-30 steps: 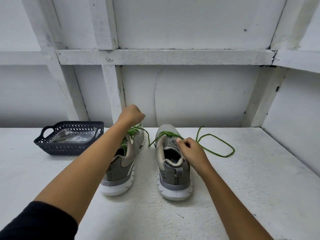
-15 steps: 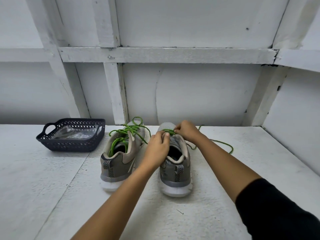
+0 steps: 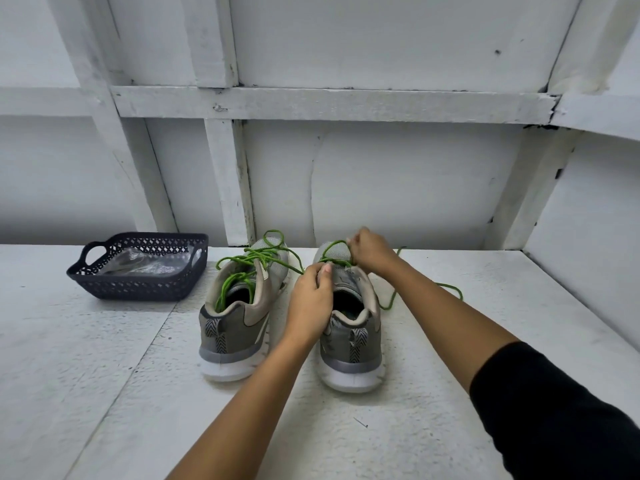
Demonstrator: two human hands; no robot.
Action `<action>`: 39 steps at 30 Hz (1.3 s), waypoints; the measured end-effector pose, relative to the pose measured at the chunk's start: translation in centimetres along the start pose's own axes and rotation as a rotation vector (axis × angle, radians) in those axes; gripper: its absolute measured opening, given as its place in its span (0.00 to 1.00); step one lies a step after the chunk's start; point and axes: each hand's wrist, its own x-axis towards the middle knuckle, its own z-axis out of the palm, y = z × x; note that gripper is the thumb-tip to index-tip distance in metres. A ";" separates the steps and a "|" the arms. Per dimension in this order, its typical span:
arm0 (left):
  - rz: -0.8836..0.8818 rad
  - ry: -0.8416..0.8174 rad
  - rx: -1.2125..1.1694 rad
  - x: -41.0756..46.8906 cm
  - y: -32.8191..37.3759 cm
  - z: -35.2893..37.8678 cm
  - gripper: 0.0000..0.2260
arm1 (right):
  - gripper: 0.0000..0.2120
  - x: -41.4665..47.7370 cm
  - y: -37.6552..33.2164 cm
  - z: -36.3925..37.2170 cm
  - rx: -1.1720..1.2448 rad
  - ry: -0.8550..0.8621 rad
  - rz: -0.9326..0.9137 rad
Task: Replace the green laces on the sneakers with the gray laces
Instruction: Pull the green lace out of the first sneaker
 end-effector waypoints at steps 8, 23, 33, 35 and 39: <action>-0.013 0.014 -0.049 -0.4 0.0 0.0 0.15 | 0.10 0.6 0.7 -1.1 0.122 -0.022 0.052; -0.044 0.031 -0.049 -0.5 0.1 0.1 0.15 | 0.13 1.2 -0.1 -2.3 0.284 -0.092 0.113; -0.038 0.031 -0.049 -0.4 0.1 0.1 0.16 | 0.18 0.6 0.5 -2.1 0.114 -0.151 0.139; -0.041 0.039 -0.053 -0.3 0.0 0.2 0.16 | 0.13 0.2 0.9 -0.8 -0.058 -0.145 0.043; -0.035 0.041 -0.064 -0.3 -0.2 0.3 0.15 | 0.11 0.9 0.5 -0.9 0.118 -0.021 0.056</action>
